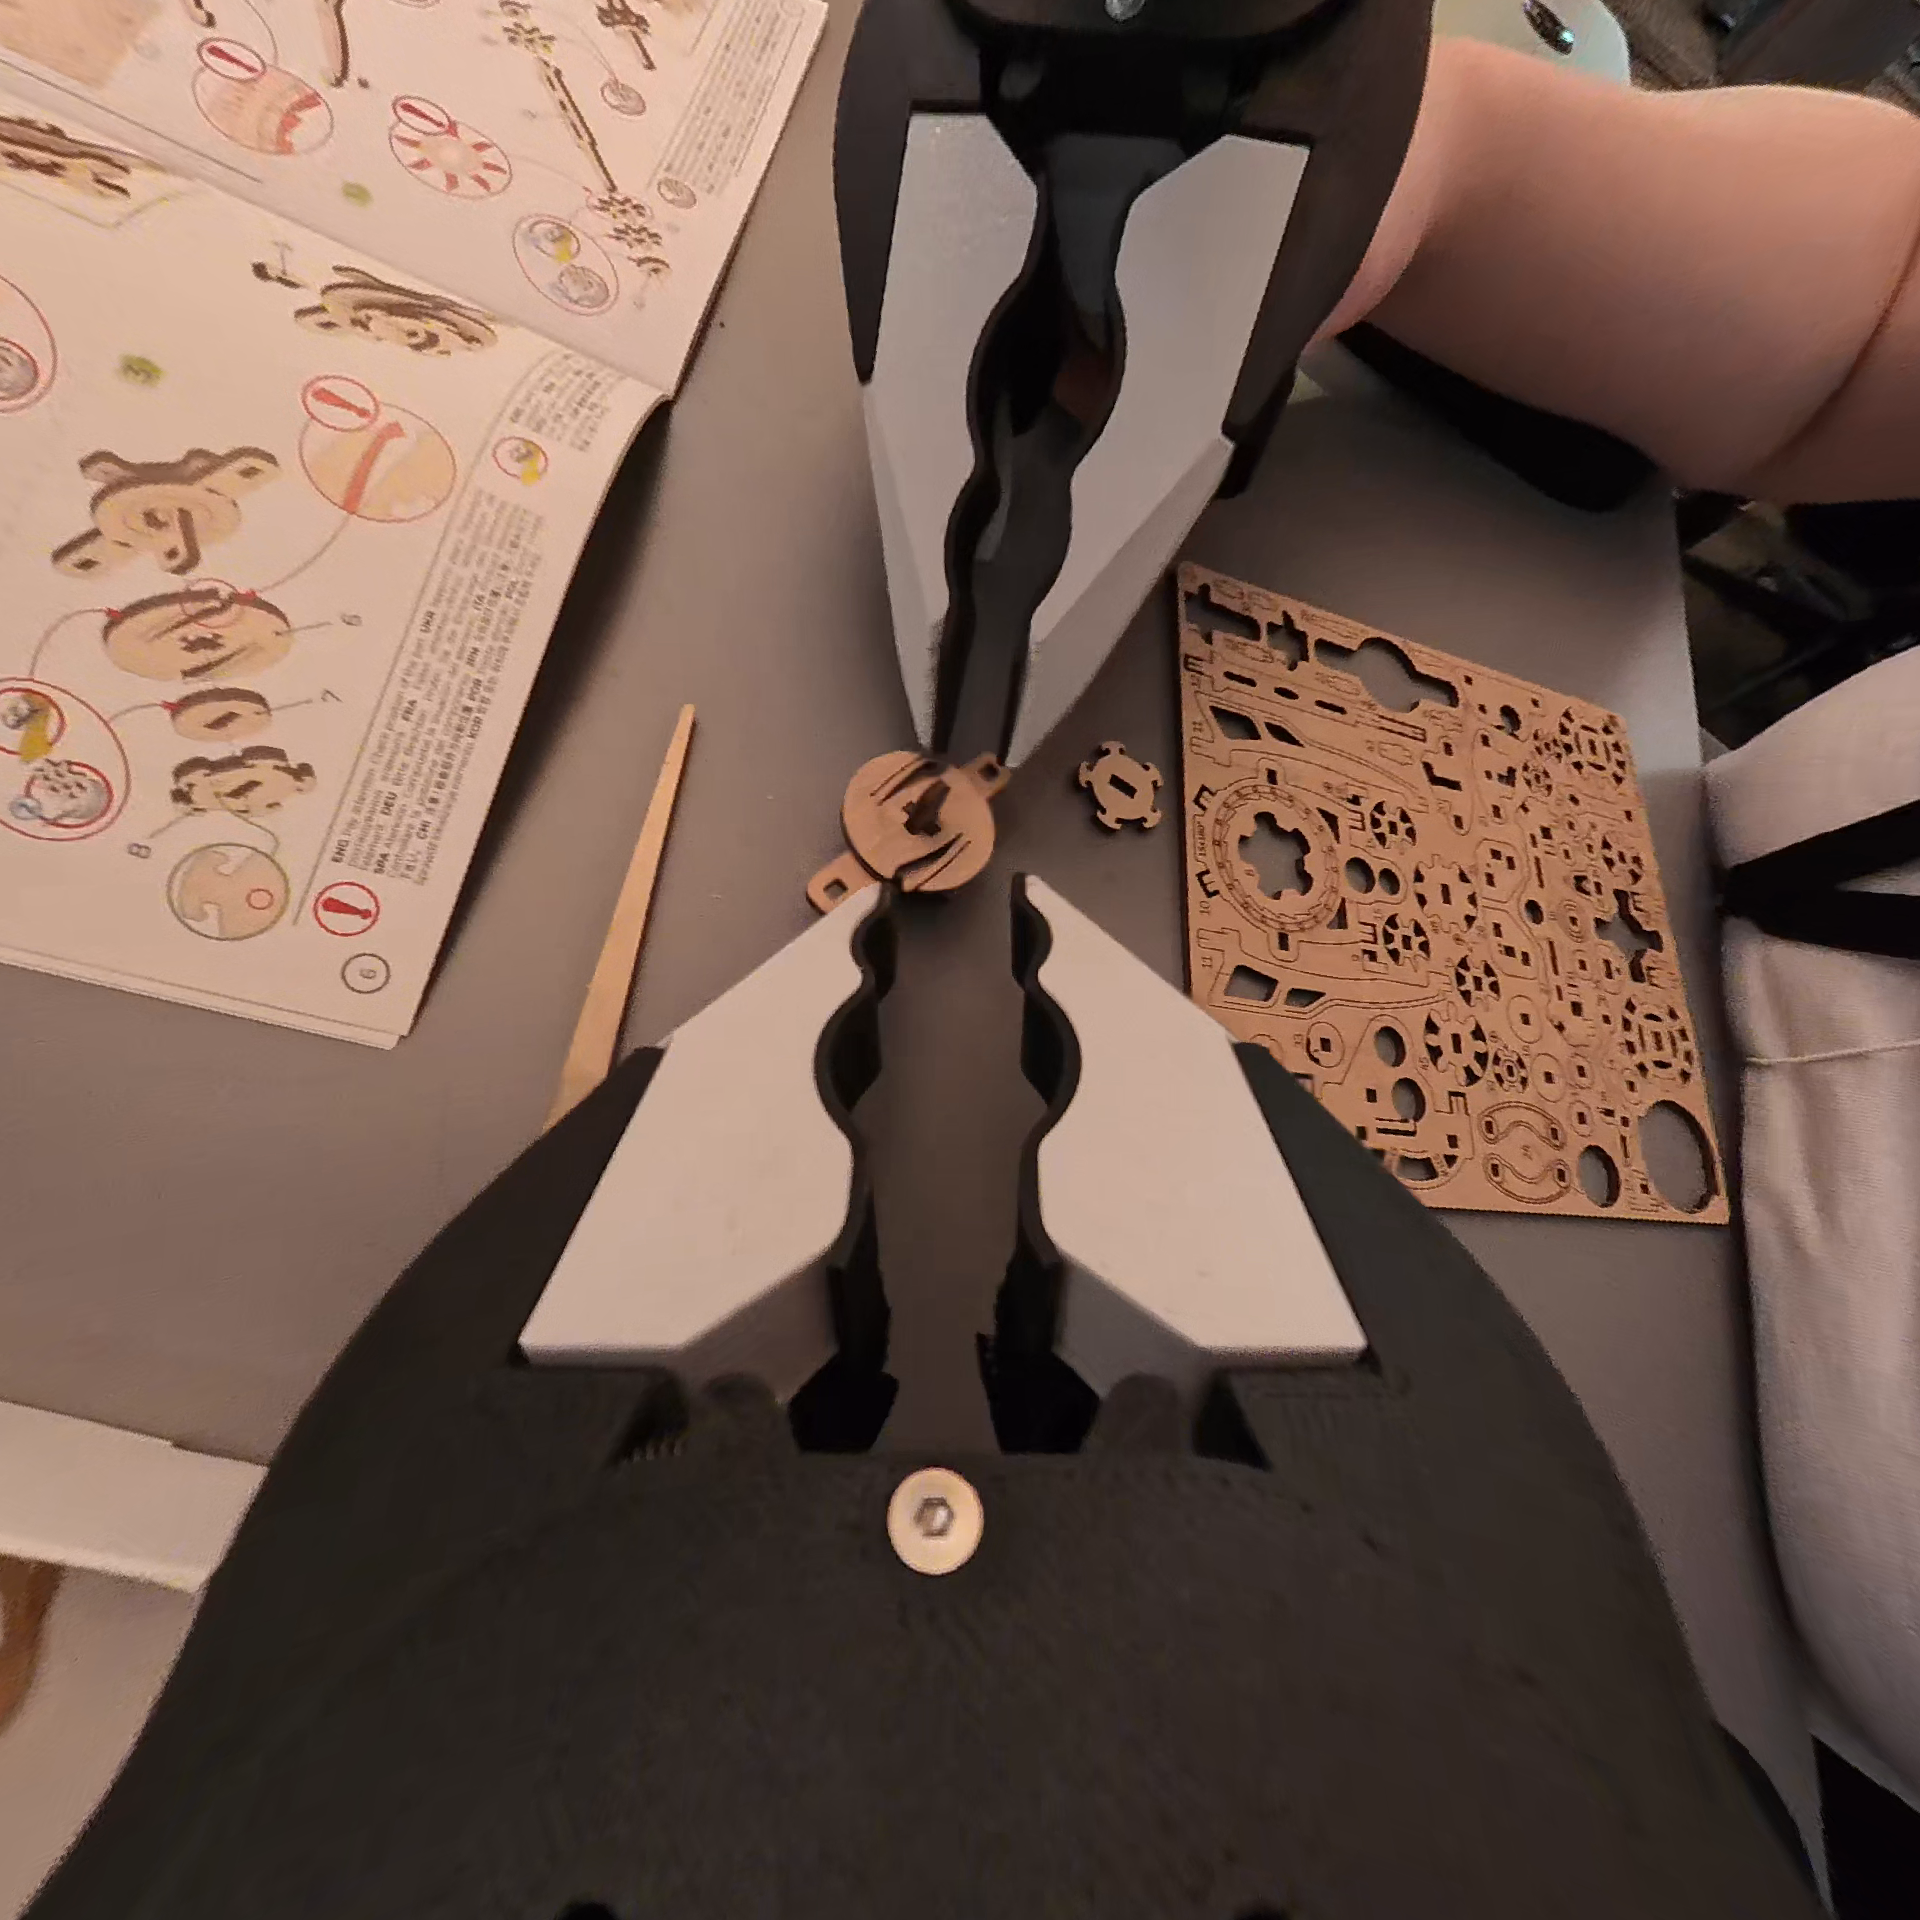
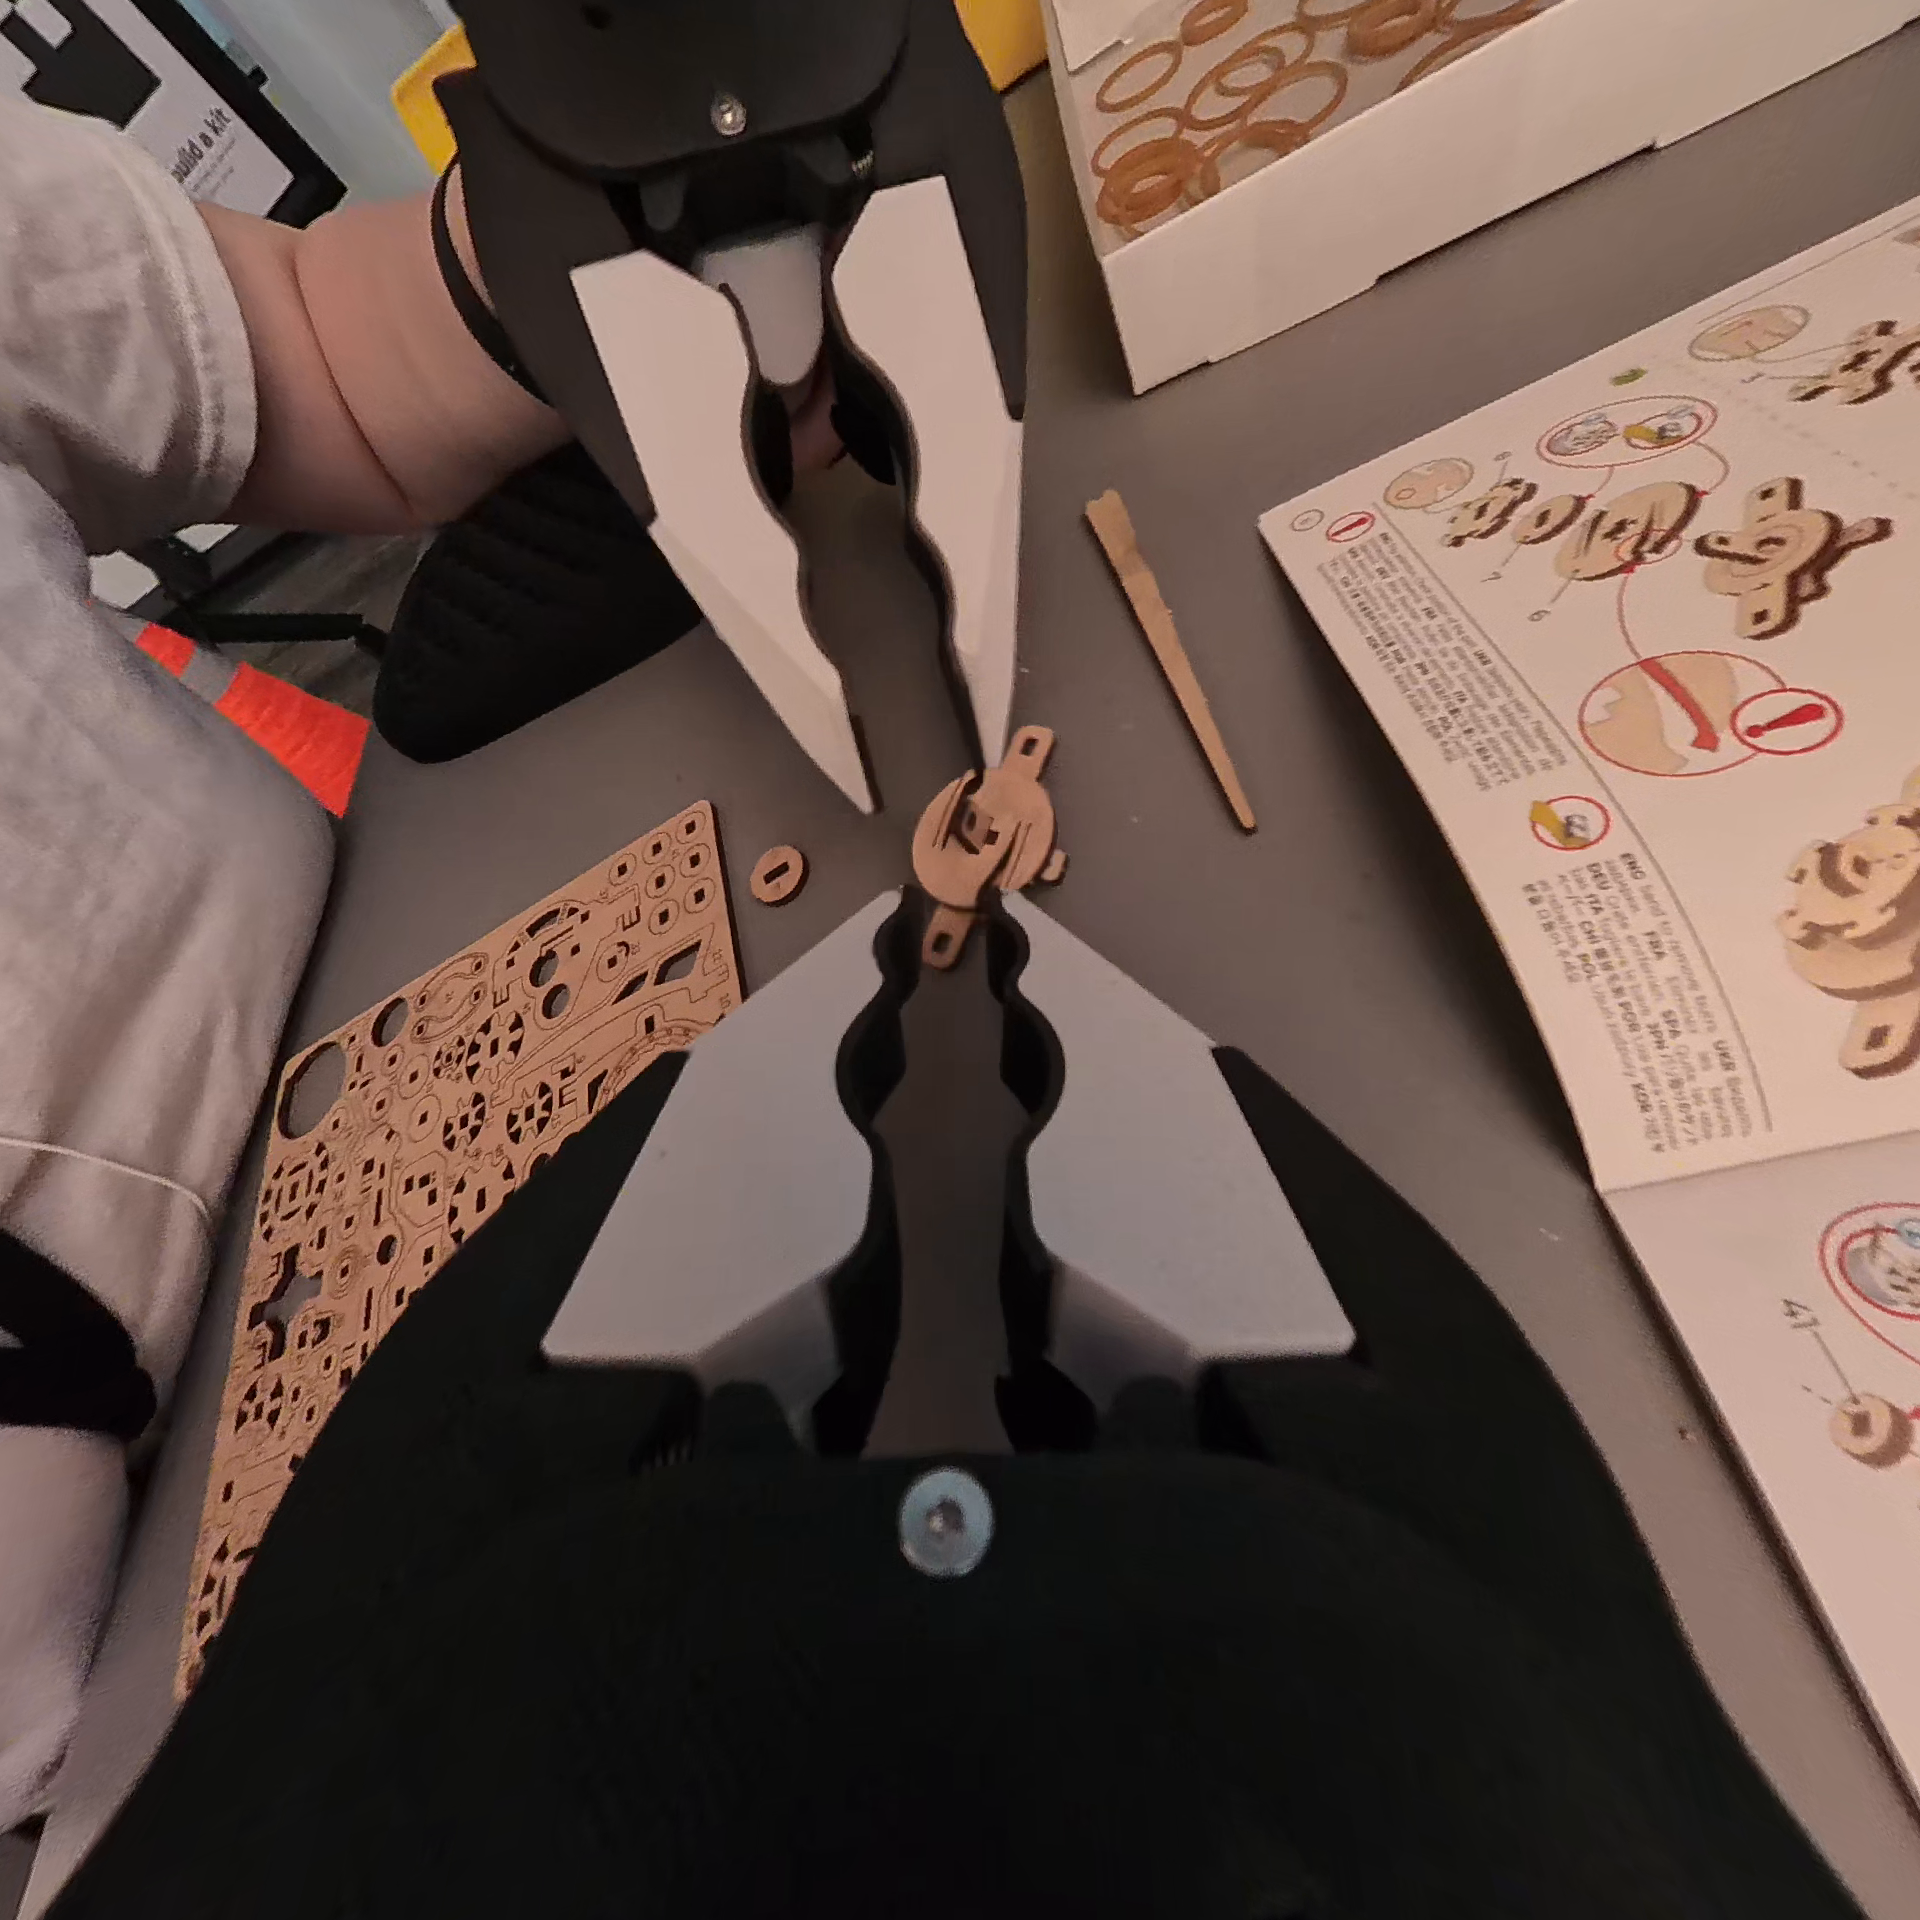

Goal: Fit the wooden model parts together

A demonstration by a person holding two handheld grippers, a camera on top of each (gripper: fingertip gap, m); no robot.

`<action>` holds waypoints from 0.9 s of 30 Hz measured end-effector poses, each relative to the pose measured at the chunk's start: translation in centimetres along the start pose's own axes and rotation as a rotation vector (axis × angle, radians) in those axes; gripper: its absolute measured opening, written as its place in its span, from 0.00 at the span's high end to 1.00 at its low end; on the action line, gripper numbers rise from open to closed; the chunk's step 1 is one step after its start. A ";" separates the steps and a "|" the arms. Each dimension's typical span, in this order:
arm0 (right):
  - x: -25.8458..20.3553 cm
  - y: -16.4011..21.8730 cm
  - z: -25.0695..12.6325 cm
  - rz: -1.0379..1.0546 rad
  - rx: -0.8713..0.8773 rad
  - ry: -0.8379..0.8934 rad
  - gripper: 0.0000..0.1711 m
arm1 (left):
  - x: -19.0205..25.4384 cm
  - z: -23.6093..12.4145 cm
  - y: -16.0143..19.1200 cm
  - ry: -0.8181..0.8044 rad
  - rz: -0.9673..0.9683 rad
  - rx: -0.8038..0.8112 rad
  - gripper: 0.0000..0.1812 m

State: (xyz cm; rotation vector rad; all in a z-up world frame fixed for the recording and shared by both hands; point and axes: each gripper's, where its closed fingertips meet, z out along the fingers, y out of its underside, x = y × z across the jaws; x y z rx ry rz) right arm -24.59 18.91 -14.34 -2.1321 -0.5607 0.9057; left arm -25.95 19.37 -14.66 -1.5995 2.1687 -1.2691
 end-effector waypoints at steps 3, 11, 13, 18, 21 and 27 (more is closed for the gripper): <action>0.4 -0.4 -0.3 0.014 0.033 0.024 0.94 | 0.4 -0.2 -0.2 0.022 -0.015 0.004 0.89; 1.0 -1.5 -1.4 0.081 0.137 0.028 0.92 | 0.9 -0.7 -0.5 0.023 0.007 -0.001 0.89; 1.1 -1.5 -1.6 0.094 0.145 0.022 0.92 | 0.8 -1.0 -0.6 0.015 0.013 -0.002 0.89; 1.1 -1.3 -1.6 0.105 0.140 0.015 0.91 | 0.8 -1.8 -1.0 0.002 0.016 -0.003 0.89; 1.0 -1.3 -1.7 0.104 0.141 0.011 0.91 | 1.3 -2.1 -0.9 0.006 0.020 -0.023 0.88; 1.0 -1.3 -1.6 0.103 0.138 0.011 0.91 | 1.9 -1.8 0.3 -0.001 0.082 -0.112 0.87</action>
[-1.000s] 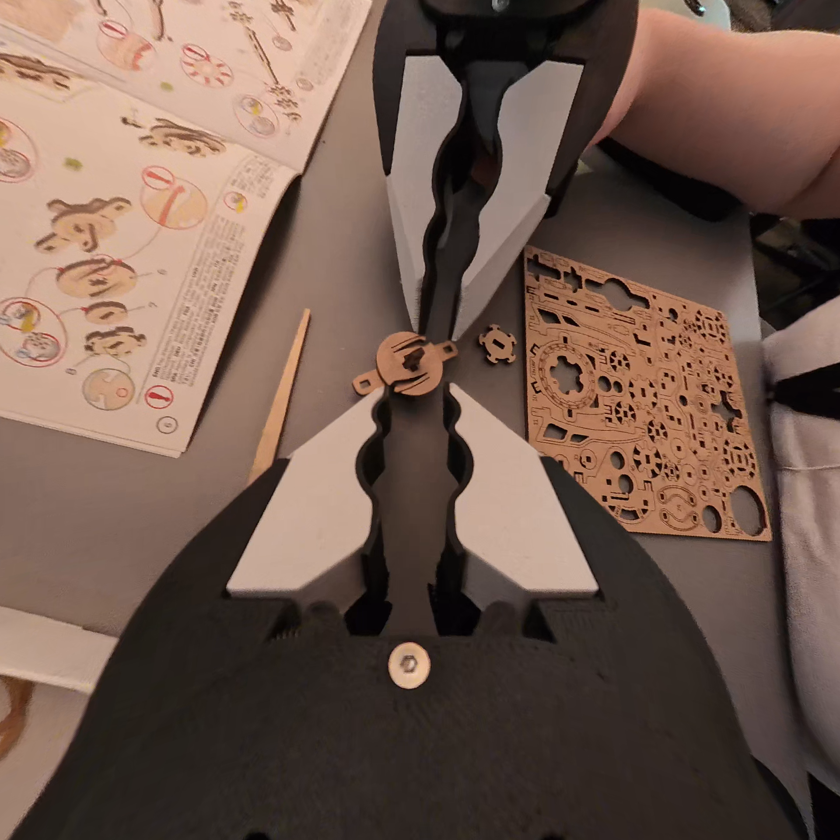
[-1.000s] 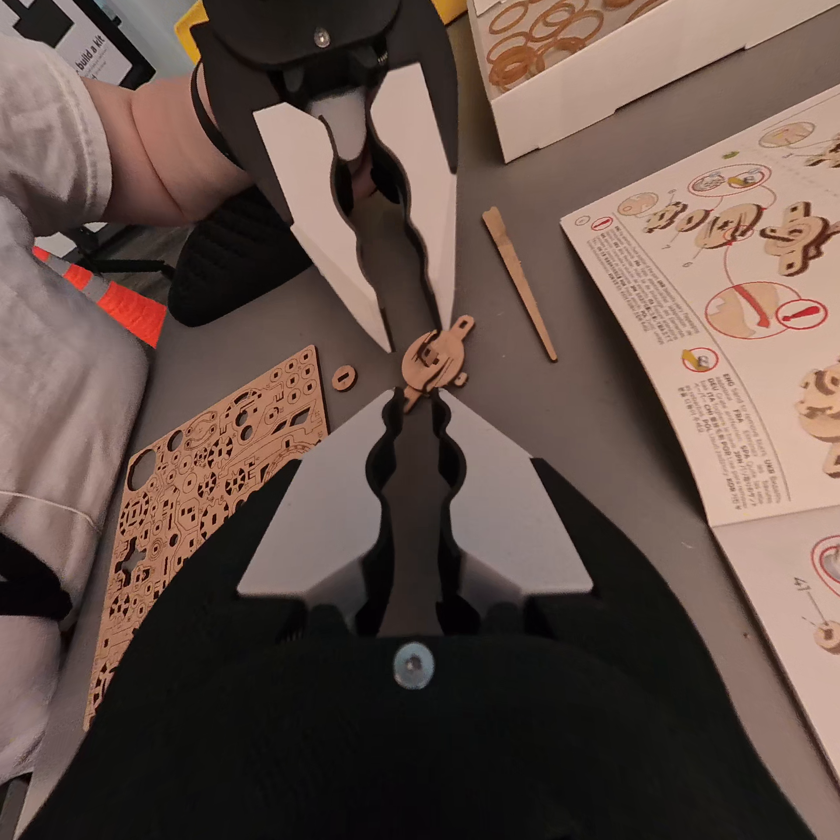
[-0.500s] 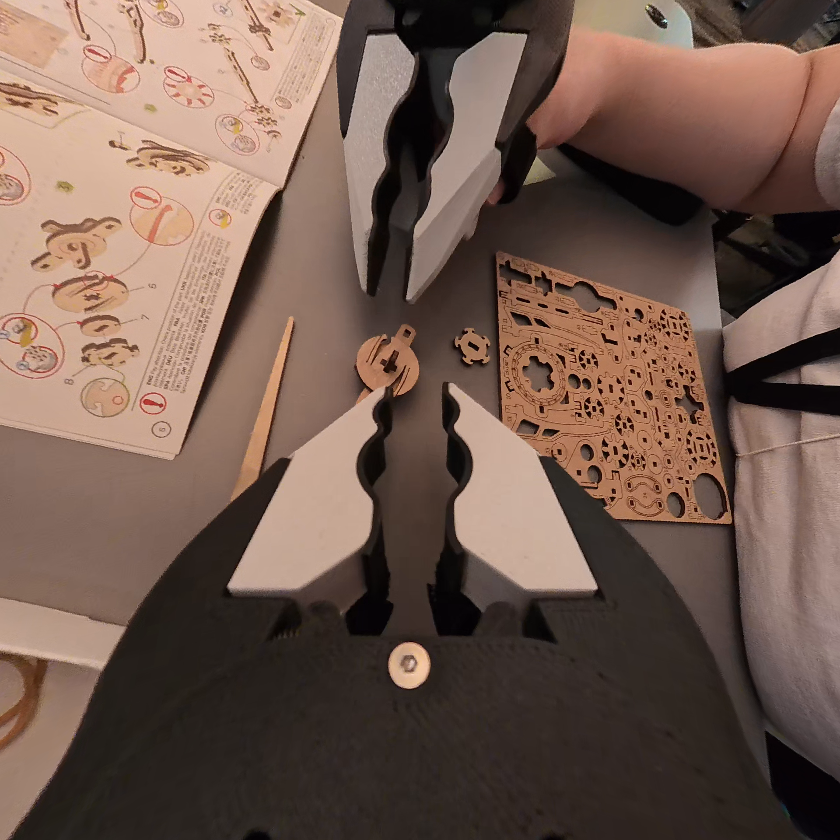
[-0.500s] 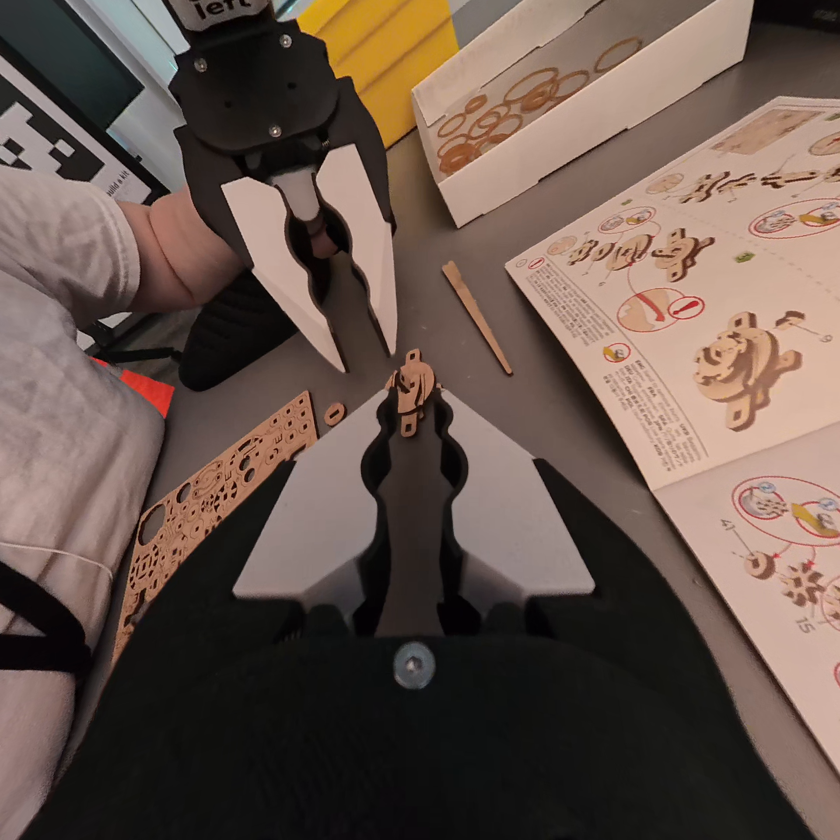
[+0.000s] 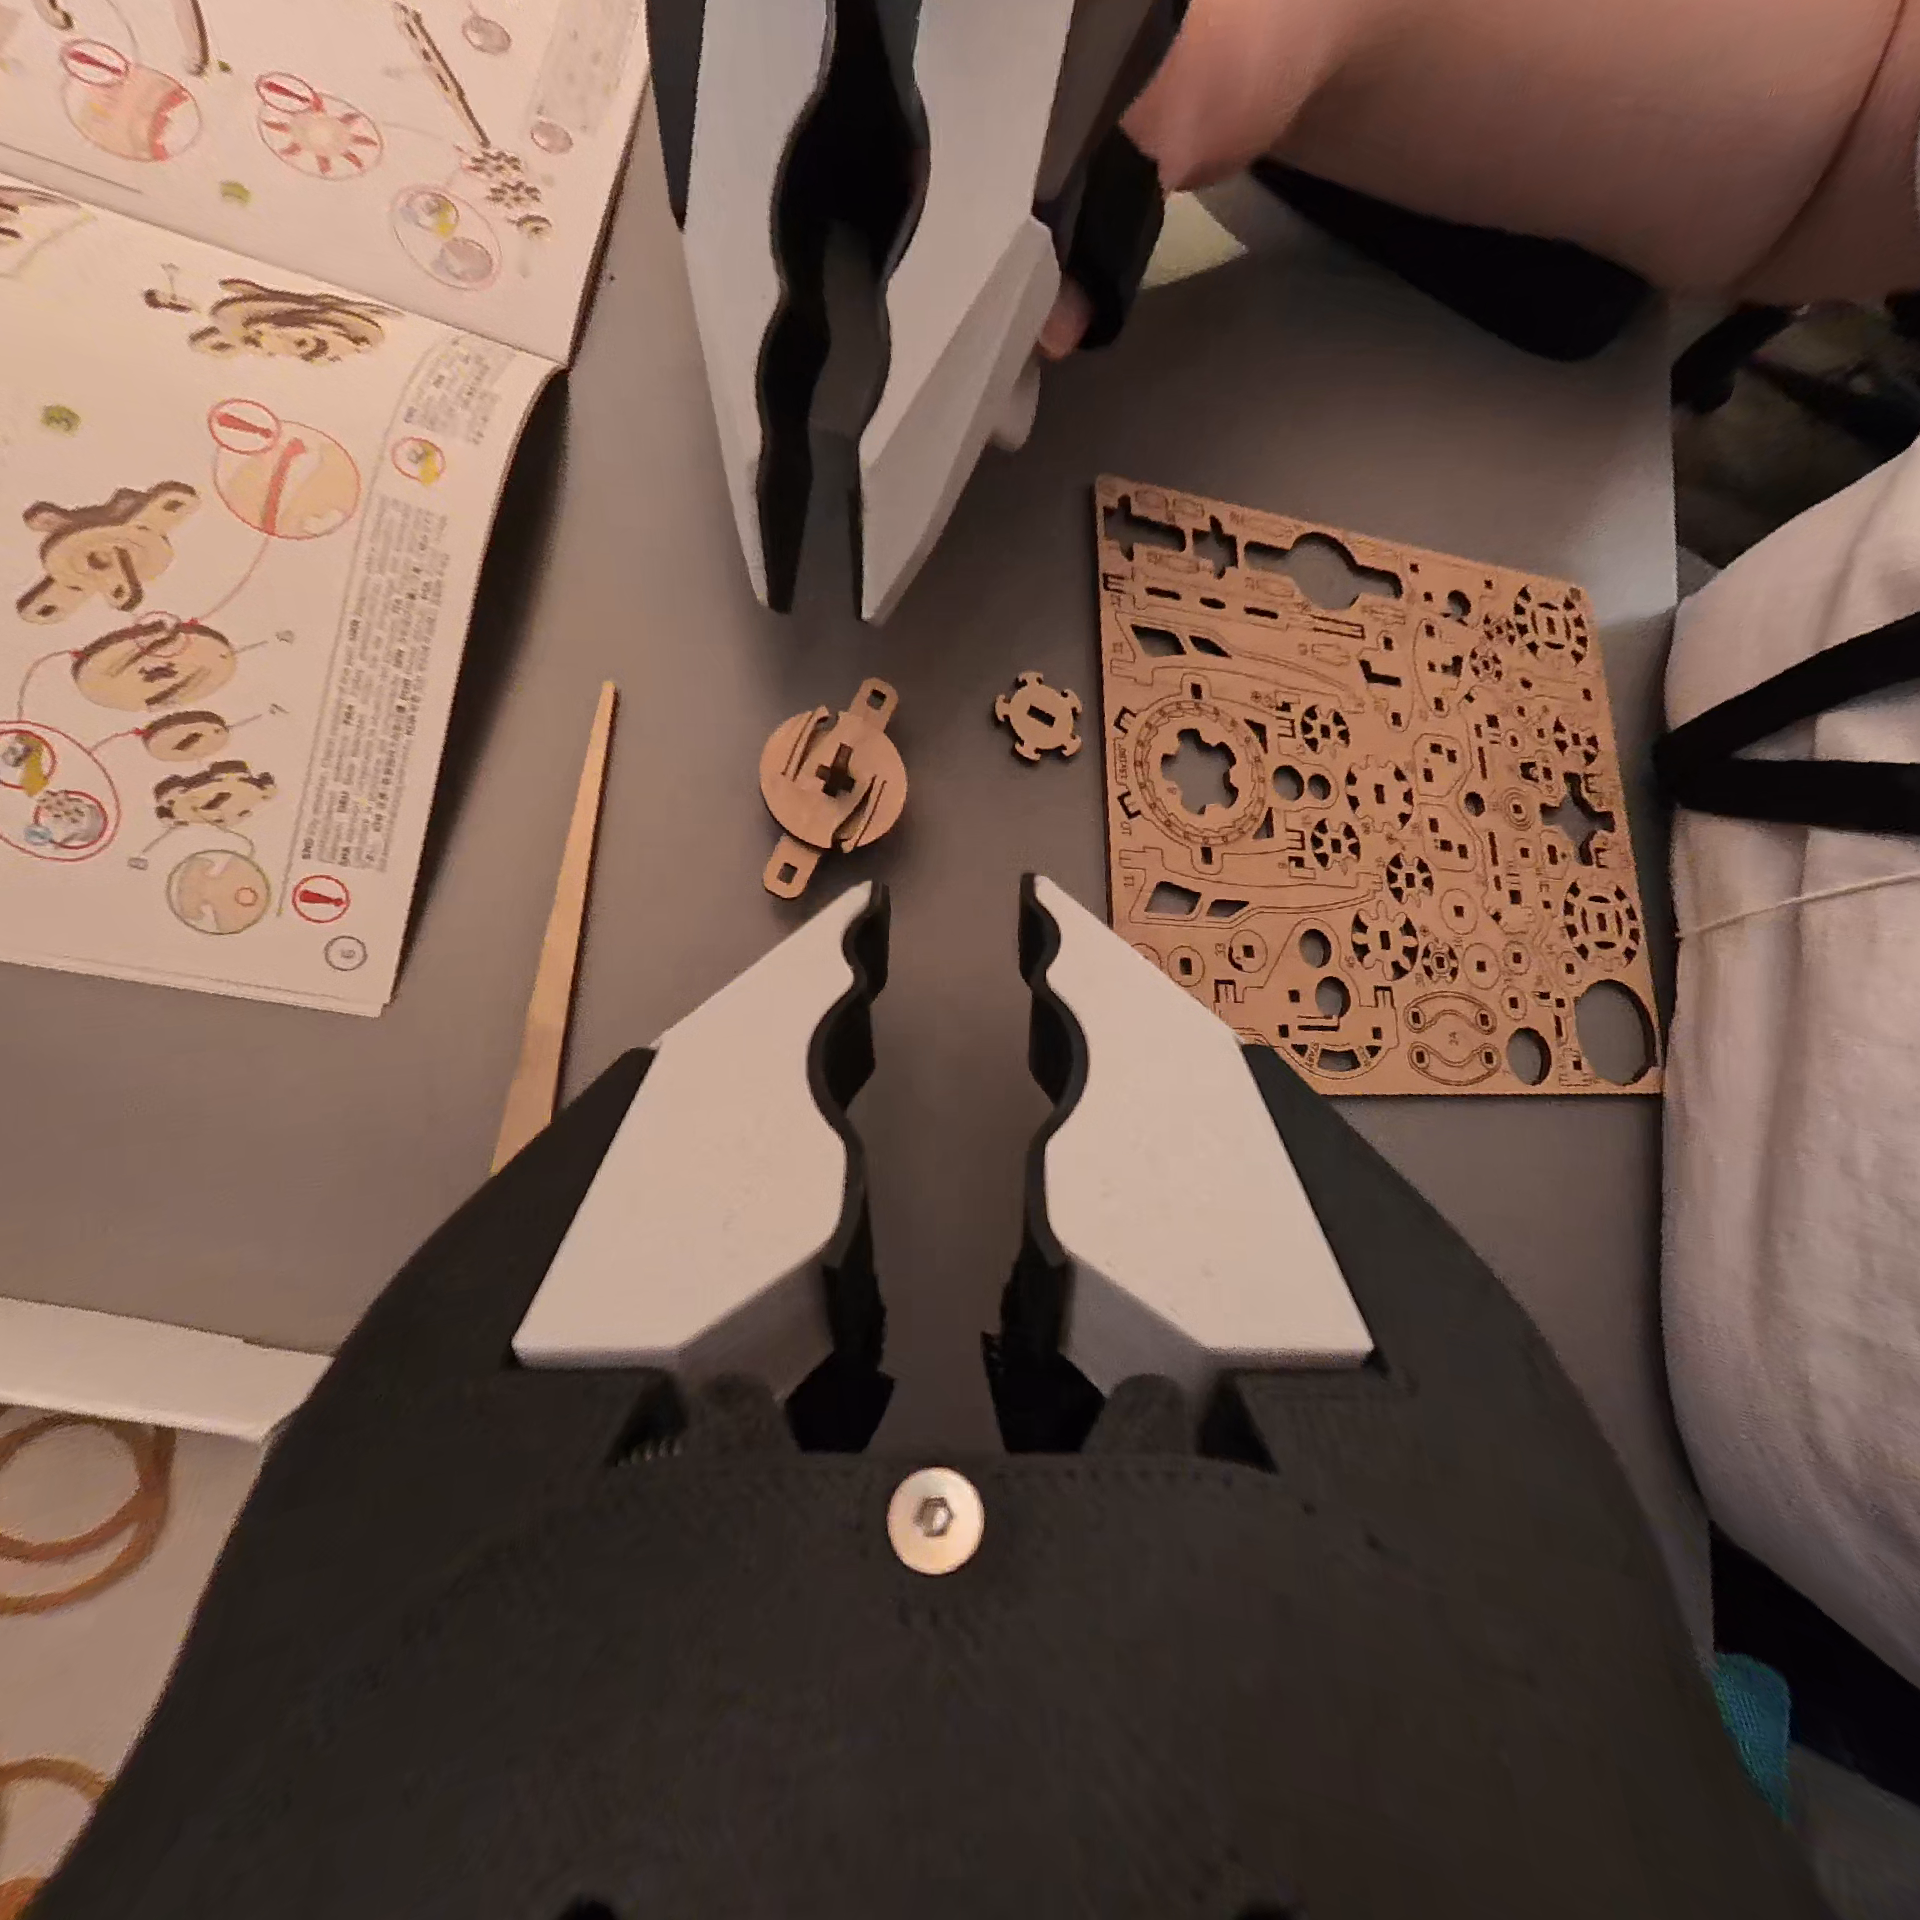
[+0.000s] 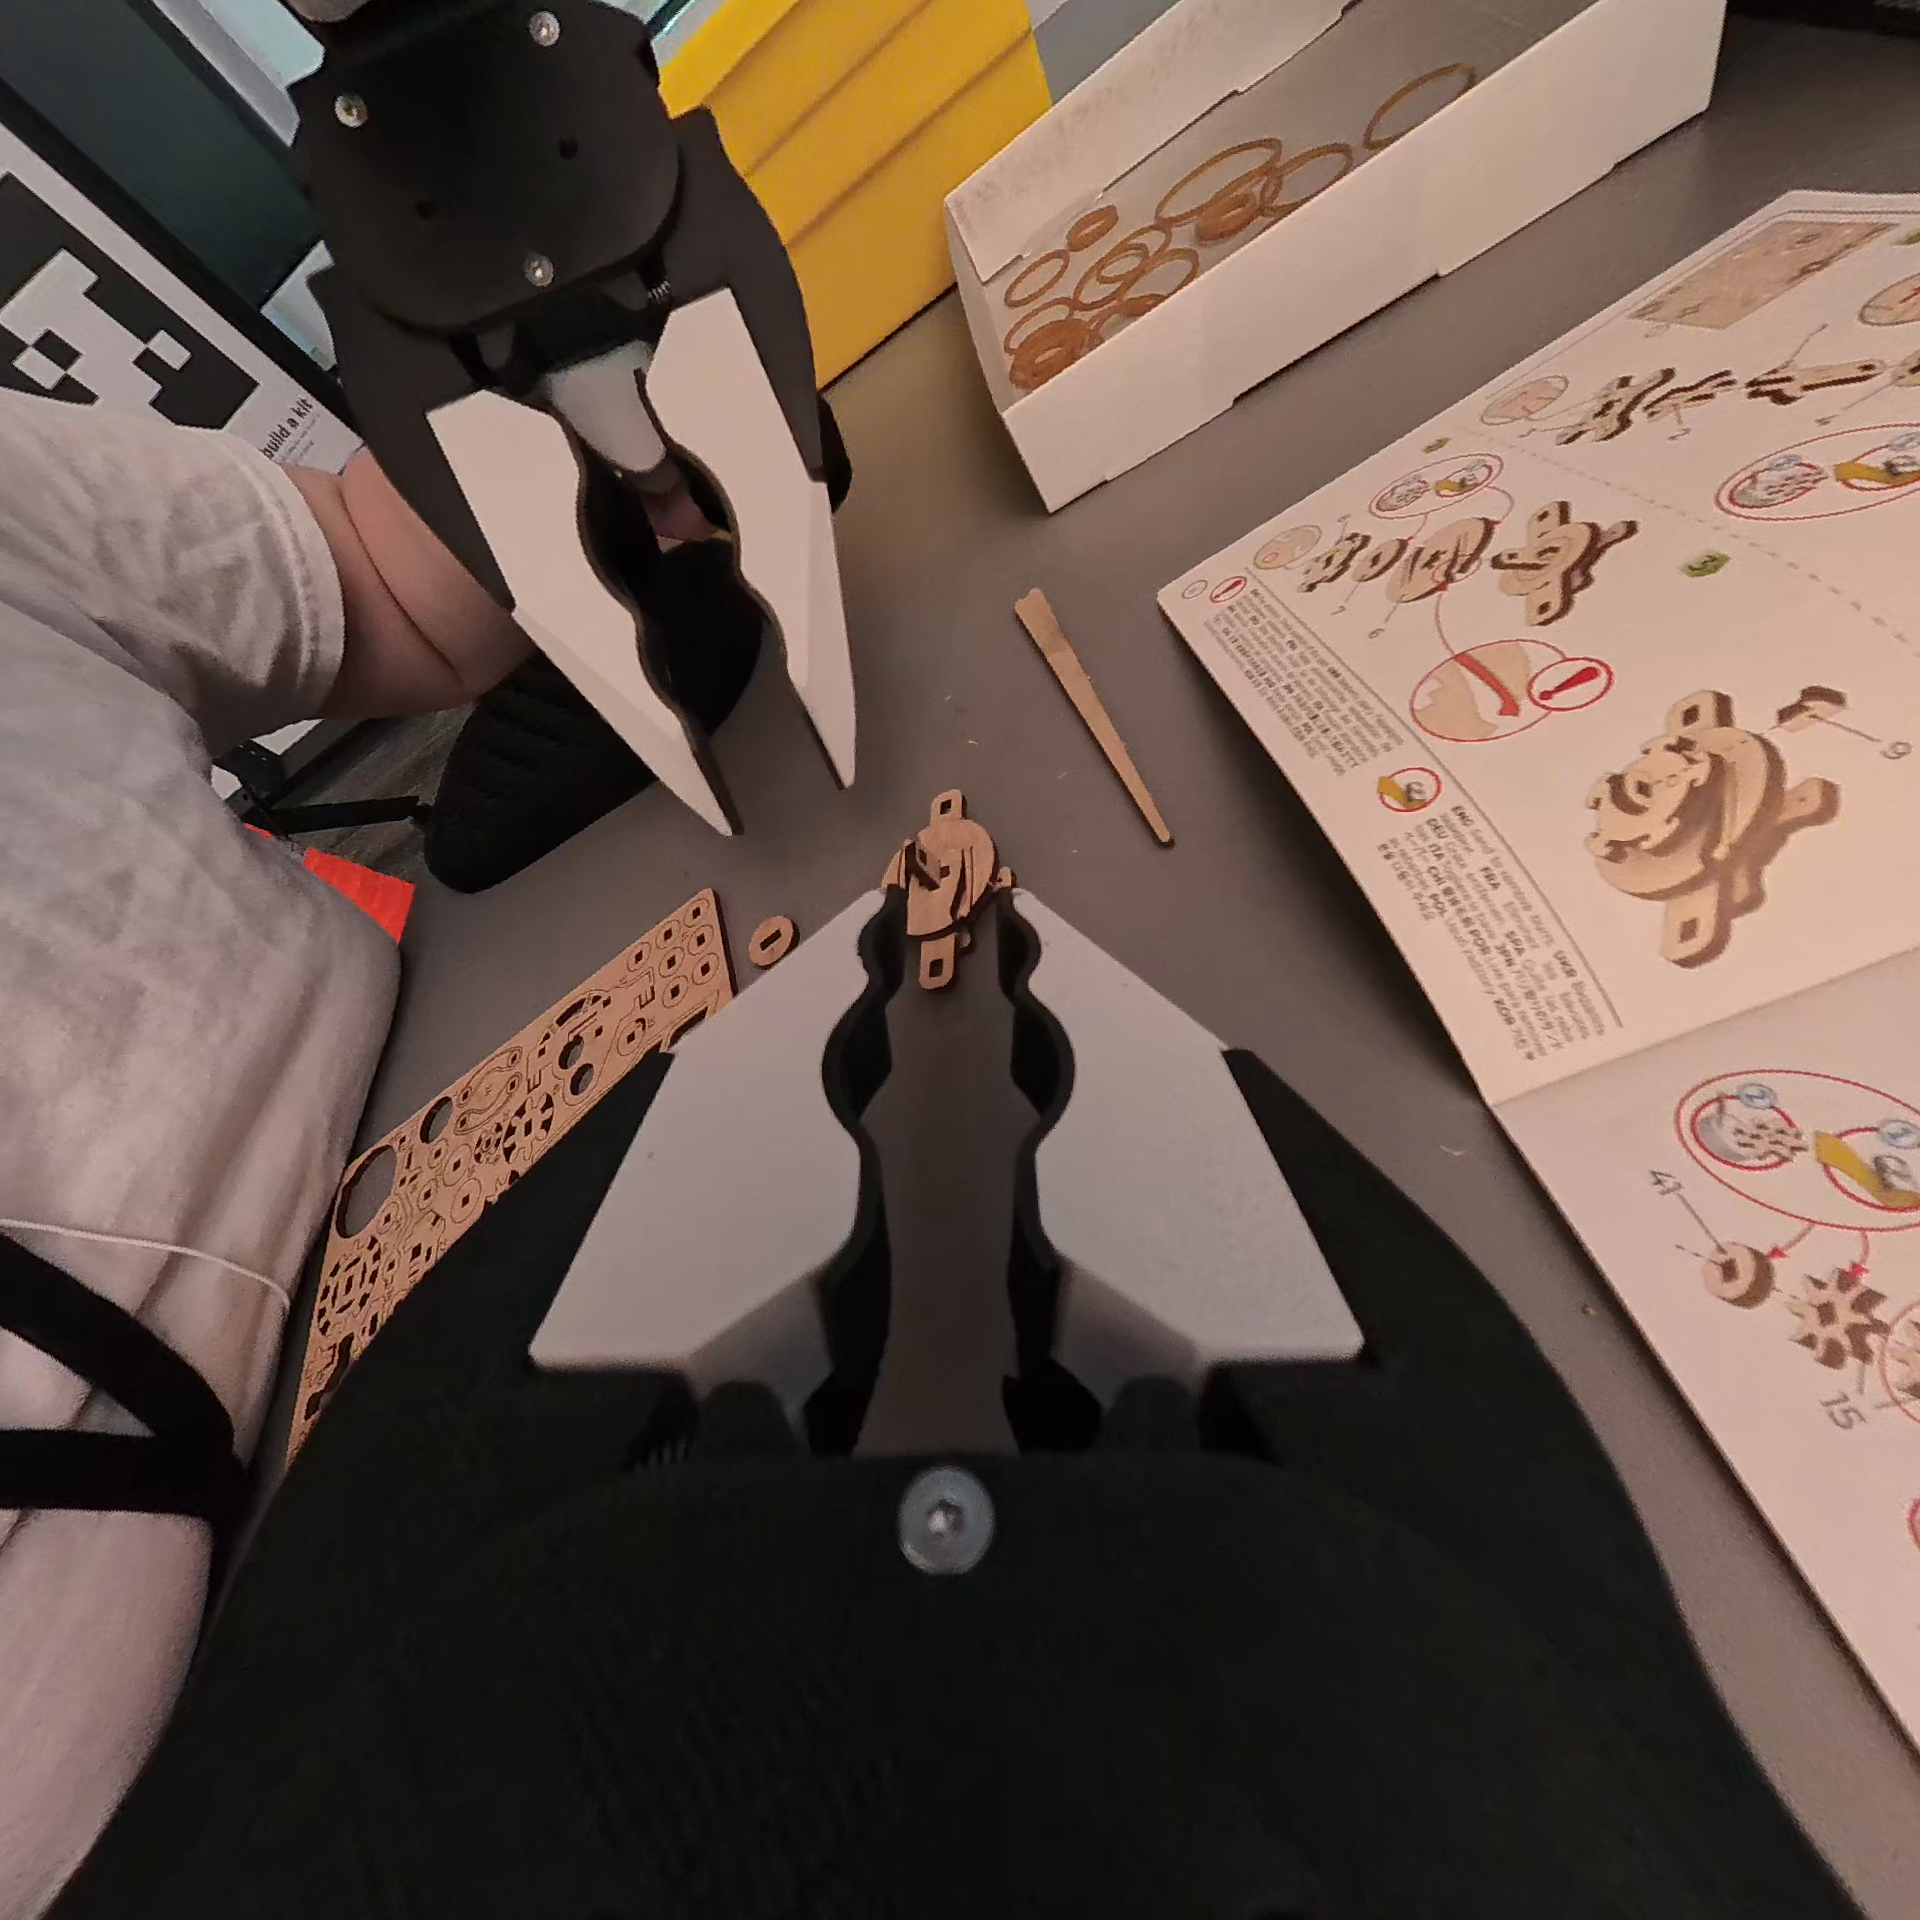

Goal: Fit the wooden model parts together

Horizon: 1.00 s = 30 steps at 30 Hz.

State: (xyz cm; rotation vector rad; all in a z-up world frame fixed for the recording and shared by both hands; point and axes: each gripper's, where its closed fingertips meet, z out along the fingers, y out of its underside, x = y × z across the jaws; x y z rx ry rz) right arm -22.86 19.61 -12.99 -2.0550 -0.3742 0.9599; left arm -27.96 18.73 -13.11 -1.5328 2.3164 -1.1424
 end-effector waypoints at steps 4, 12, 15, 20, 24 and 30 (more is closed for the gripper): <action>0.0 0.0 0.0 -0.003 0.001 0.004 0.91 | -0.1 0.0 0.0 -0.002 -0.002 0.002 0.87; -0.1 -0.3 -0.2 -0.008 0.023 -0.001 0.91 | -1.3 -0.7 -0.8 -0.048 -0.030 0.063 0.87; -1.5 -2.1 -1.1 -0.055 0.131 -0.069 0.91 | -1.9 -1.1 -1.4 -0.069 -0.038 0.115 0.87; -1.5 -5.7 -4.5 -0.114 0.362 -0.043 0.88 | -2.9 -2.3 -2.9 -0.132 -0.017 0.219 0.85; 0.2 -7.2 -6.7 -0.124 0.454 0.082 0.85 | -3.3 -4.0 -4.5 -0.195 0.020 0.311 0.83; 2.1 -7.6 -8.3 0.016 0.279 0.294 0.80 | -3.2 -8.1 -8.0 -0.247 0.025 0.502 0.81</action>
